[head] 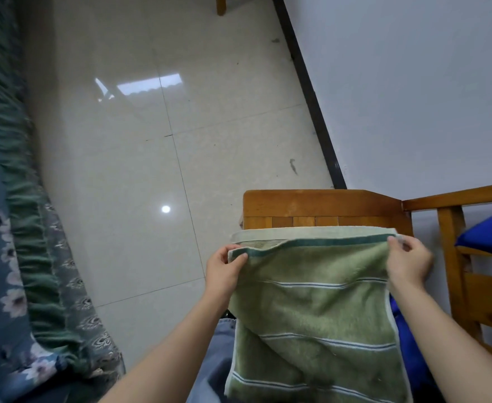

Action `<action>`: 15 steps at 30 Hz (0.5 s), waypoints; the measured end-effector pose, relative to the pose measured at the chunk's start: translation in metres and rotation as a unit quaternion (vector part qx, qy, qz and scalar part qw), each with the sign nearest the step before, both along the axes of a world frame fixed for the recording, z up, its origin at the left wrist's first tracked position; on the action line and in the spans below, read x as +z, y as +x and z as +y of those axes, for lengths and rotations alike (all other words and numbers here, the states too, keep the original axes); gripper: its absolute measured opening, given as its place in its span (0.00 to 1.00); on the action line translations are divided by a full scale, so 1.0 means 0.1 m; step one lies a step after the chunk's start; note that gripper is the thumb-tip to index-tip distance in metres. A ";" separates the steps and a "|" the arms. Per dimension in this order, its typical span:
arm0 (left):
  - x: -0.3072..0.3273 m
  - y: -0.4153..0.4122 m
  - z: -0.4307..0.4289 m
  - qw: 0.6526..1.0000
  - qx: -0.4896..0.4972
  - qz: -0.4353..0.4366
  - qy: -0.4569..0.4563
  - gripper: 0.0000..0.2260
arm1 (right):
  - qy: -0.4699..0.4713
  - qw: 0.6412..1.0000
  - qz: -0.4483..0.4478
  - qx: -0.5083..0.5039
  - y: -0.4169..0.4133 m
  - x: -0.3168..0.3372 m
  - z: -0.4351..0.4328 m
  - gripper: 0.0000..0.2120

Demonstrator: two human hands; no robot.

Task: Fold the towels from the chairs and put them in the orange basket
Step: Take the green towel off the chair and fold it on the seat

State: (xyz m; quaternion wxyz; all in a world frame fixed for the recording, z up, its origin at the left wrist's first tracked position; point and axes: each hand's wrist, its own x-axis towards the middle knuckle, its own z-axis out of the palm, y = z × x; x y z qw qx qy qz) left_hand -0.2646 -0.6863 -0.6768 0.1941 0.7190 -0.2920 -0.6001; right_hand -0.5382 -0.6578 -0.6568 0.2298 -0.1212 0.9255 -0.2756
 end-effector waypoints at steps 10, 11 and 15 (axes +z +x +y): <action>-0.10 -0.42 -0.32 0.998 -0.053 -0.034 -0.025 0.05 | 0.043 0.999 0.028 -0.006 -0.33 0.03 0.32 0.14; -0.13 -0.43 -0.34 0.996 -0.066 -0.044 -0.030 0.05 | 0.047 0.999 0.024 -0.001 -0.34 0.00 0.32 0.14; -0.23 -0.45 -0.36 0.982 -0.131 -0.117 -0.067 0.04 | 0.036 0.999 0.009 -0.015 -0.34 -0.04 0.29 0.14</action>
